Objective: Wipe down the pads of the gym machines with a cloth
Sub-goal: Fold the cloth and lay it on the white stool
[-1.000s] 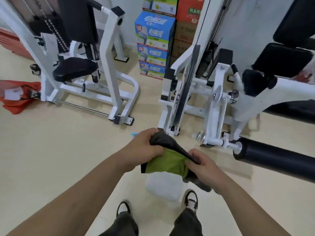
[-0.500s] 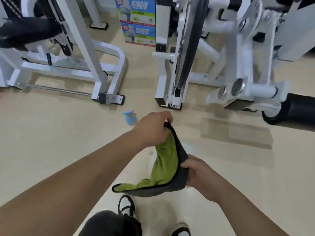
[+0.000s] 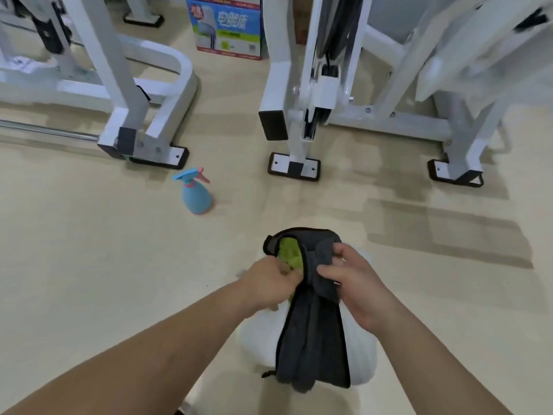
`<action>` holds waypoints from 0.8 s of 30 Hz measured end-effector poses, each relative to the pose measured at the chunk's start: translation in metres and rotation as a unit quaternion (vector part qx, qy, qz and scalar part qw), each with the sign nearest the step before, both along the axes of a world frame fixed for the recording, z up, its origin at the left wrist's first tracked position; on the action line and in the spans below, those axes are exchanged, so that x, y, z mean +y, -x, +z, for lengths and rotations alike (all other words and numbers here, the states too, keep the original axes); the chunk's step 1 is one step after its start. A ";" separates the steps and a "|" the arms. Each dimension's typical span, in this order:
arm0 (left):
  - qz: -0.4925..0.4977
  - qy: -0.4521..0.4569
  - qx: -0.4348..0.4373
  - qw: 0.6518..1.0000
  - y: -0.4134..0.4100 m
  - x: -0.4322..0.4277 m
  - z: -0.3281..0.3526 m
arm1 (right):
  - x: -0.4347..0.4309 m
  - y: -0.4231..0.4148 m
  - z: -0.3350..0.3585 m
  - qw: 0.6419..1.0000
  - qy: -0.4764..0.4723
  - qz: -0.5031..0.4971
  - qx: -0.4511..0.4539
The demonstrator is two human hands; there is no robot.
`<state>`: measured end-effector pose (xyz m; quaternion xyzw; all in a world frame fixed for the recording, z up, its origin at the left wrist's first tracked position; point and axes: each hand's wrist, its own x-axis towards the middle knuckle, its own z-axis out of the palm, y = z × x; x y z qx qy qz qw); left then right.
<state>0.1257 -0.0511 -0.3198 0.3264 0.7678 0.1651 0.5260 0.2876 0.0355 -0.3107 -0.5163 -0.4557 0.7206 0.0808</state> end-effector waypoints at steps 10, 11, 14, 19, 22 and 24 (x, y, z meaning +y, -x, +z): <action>-0.027 -0.066 0.157 0.985 -0.033 0.014 -0.048 | 0.045 -0.009 -0.018 0.891 -0.174 0.333 -0.254; -0.023 -0.072 0.159 0.984 -0.034 0.015 -0.050 | 0.047 -0.012 -0.018 0.869 -0.138 0.378 -0.289; -0.037 -0.077 0.159 0.983 -0.036 0.016 -0.048 | 0.044 -0.015 -0.024 0.851 -0.125 0.419 -0.292; -0.035 -0.056 0.142 0.988 -0.030 0.016 -0.017 | 0.050 -0.017 -0.009 0.916 -0.149 0.332 -0.172; 0.023 -0.067 0.102 0.992 -0.013 0.012 0.017 | 0.050 -0.020 0.023 0.954 -0.034 0.284 -0.089; 0.084 -0.089 0.070 0.990 0.000 0.008 0.047 | 0.049 -0.018 0.045 0.967 -0.018 0.252 -0.037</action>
